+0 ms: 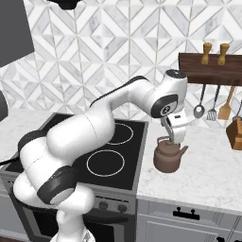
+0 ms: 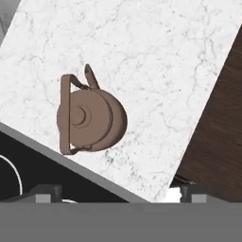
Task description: Pick the kettle from the counter and place it on a stove burner. Then turn the burner on.
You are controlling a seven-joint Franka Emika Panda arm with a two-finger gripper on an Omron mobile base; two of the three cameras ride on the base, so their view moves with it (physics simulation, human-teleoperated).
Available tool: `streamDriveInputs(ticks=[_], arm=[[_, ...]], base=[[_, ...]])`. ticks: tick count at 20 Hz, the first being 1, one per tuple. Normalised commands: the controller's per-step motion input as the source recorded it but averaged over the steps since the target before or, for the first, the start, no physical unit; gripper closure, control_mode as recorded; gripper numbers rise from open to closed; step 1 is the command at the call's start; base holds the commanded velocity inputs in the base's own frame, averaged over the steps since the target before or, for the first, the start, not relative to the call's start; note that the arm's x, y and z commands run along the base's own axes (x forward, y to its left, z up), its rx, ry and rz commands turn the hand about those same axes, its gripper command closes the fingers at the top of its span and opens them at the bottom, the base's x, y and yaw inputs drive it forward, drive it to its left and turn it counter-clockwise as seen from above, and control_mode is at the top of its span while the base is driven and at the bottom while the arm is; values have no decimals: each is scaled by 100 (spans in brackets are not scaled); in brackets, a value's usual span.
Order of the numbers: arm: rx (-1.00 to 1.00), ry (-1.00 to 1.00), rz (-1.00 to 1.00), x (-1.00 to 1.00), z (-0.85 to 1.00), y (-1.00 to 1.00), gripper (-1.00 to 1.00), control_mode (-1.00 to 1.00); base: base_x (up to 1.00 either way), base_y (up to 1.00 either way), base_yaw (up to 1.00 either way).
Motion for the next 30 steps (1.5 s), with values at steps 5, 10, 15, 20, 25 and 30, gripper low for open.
streamDriveInputs(ticks=[5, 10, 15, 20, 25, 30], arm=[[6, 0, 0, 11, -21, -5, -100, -100], [0, 0, 0, 18, -22, 14, -100, -100], [0, 0, 0, 29, -40, 27, -100, -100], [0, 6, 0, 32, -35, 3, -100, -100], [-1, 8, 0, 32, -42, 1, -100, -100], [-4, 0, 0, 34, -40, 0, -100, -100]], base=[[0, 0, 0], [0, 0, 0], [0, 0, 0], [0, 0, 0], [0, 0, 0], [0, 0, 0]])
